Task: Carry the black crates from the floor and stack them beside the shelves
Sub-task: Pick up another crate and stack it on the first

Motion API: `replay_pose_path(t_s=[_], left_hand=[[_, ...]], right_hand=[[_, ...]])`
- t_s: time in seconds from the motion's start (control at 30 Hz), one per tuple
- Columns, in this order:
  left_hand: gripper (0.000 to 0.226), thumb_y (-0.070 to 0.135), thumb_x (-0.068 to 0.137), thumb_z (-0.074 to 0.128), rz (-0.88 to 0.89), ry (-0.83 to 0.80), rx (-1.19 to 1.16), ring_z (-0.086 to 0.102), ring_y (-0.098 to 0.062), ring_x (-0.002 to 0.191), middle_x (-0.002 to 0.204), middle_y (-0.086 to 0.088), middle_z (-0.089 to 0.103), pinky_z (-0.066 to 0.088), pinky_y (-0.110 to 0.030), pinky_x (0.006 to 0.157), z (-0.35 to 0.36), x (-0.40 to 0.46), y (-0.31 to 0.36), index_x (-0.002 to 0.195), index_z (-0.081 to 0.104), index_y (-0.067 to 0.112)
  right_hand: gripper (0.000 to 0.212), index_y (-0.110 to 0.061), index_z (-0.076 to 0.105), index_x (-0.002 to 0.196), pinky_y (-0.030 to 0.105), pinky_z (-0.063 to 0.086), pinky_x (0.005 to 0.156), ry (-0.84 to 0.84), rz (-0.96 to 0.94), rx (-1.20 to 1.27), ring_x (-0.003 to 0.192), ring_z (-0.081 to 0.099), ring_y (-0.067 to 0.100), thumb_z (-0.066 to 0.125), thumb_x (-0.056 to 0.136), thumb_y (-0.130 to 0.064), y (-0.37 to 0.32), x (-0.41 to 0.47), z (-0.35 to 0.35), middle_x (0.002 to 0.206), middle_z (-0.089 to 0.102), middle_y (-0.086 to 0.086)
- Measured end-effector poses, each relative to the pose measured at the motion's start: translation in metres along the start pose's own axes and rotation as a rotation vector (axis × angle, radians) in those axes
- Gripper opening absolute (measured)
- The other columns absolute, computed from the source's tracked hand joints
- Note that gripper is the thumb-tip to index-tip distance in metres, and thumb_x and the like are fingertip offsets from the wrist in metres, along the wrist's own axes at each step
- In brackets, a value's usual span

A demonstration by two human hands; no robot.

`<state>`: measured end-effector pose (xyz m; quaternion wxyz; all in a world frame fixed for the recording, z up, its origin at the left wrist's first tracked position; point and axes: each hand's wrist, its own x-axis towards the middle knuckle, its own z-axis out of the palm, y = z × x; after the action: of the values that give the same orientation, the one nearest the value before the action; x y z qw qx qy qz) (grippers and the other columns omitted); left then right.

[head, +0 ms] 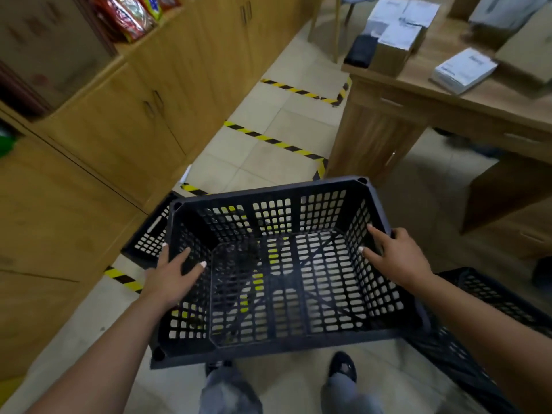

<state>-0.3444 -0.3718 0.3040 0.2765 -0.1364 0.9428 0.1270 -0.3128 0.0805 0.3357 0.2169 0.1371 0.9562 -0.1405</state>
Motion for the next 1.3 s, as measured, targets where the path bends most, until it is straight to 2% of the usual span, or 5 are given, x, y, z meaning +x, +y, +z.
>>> replay_pose_path(t_s=[0.13,0.5,0.7,0.97,1.3], left_hand=[[0.085,0.085,0.074,0.033,0.046,-0.038,0.023,0.027,-0.044,0.139,0.162,0.004,-0.006,0.031,-0.051,0.112,-0.03,0.031,-0.043,0.148,0.025,0.043],[0.087,0.084,0.073,0.04,0.153,-0.111,-0.039,0.013,-0.042,0.144,0.162,0.006,-0.005,0.029,-0.057,0.111,-0.087,0.09,-0.15,0.148,0.023,0.043],[0.089,0.084,0.072,0.04,0.127,-0.131,-0.046,0.038,-0.04,0.134,0.162,0.002,-0.002,0.034,-0.055,0.109,-0.105,0.113,-0.176,0.148,0.023,0.042],[0.079,0.059,0.088,0.053,0.13,-0.062,-0.002,0.028,-0.035,0.142,0.162,-0.001,0.0,0.036,-0.047,0.108,-0.13,0.14,-0.175,0.152,0.018,0.03],[0.077,0.049,0.09,0.056,0.181,-0.092,-0.059,0.021,-0.032,0.144,0.162,0.0,-0.001,0.031,-0.048,0.11,-0.169,0.231,-0.207,0.153,0.016,0.027]], right_hand=[[0.067,-0.038,0.025,0.149,0.041,0.048,0.092,0.017,0.072,0.027,0.118,0.047,0.036,0.044,0.089,-0.063,-0.054,-0.014,0.017,0.136,0.037,0.017],[0.064,-0.035,0.034,0.146,0.038,0.048,0.09,0.011,0.169,0.059,0.112,0.052,0.034,0.045,0.089,-0.062,-0.174,-0.036,0.068,0.133,0.038,0.017],[0.063,-0.033,0.036,0.145,0.038,0.046,0.095,-0.023,0.157,0.094,0.115,0.051,0.032,0.047,0.089,-0.059,-0.21,-0.026,0.077,0.134,0.037,0.016],[0.064,-0.032,0.034,0.146,0.04,0.047,0.095,-0.034,0.139,0.096,0.116,0.051,0.034,0.046,0.089,-0.059,-0.241,0.009,0.08,0.132,0.041,0.015],[0.065,-0.033,0.037,0.145,0.04,0.046,0.098,-0.005,0.239,0.199,0.122,0.051,0.031,0.051,0.087,-0.059,-0.316,0.034,0.104,0.144,0.039,0.012]])
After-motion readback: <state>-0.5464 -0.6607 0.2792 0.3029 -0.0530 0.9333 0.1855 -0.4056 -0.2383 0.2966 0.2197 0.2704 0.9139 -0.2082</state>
